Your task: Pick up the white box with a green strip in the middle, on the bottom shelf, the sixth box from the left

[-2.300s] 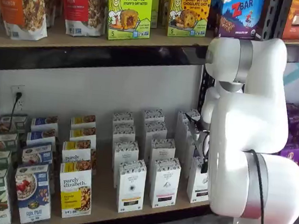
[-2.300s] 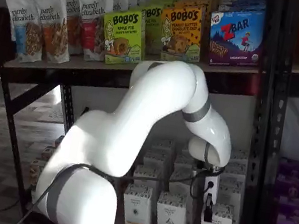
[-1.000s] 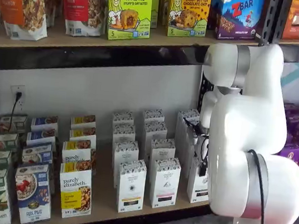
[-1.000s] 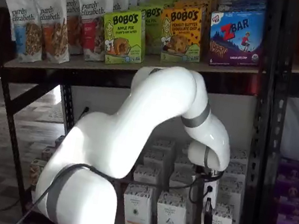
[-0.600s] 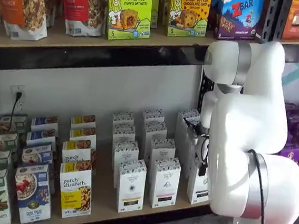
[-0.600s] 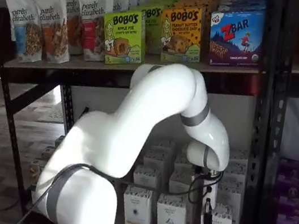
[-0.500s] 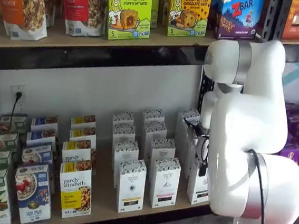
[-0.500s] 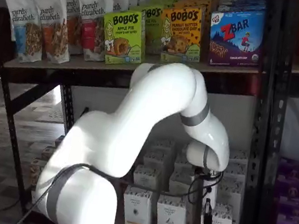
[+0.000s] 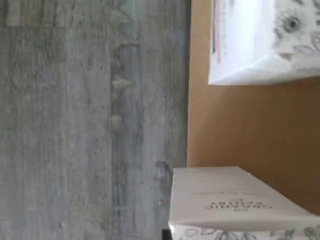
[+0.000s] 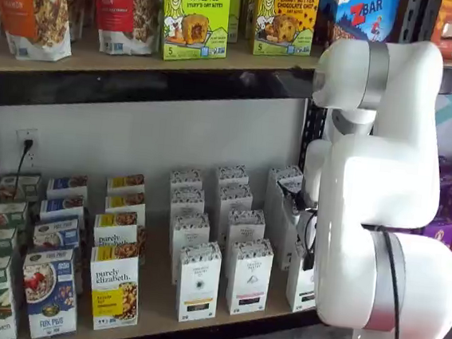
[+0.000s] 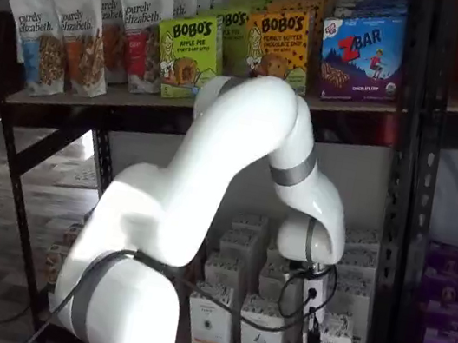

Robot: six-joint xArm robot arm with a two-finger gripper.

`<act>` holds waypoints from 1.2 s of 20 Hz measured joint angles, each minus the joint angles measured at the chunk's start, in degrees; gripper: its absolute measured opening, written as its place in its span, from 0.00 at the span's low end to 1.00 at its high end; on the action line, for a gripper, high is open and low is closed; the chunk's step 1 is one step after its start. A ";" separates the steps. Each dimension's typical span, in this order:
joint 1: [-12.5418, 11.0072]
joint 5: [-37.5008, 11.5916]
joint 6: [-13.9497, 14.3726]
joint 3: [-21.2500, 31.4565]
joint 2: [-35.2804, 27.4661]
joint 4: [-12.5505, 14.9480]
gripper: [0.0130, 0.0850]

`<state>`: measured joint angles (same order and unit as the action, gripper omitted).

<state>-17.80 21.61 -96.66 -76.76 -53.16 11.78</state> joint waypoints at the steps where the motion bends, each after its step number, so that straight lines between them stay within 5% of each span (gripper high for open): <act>1: -0.04 -0.88 0.94 1.59 0.97 1.04 0.50; 9: 0.34 -5.34 3.04 14.13 9.73 2.59 0.50; 15: 0.19 -9.21 8.91 23.76 17.15 8.73 0.50; 19: 1.69 -7.79 5.62 31.13 24.96 3.81 0.50; 24: 3.97 -3.25 7.51 37.61 33.64 3.52 0.50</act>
<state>-13.83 18.35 -89.15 -39.15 -19.52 15.30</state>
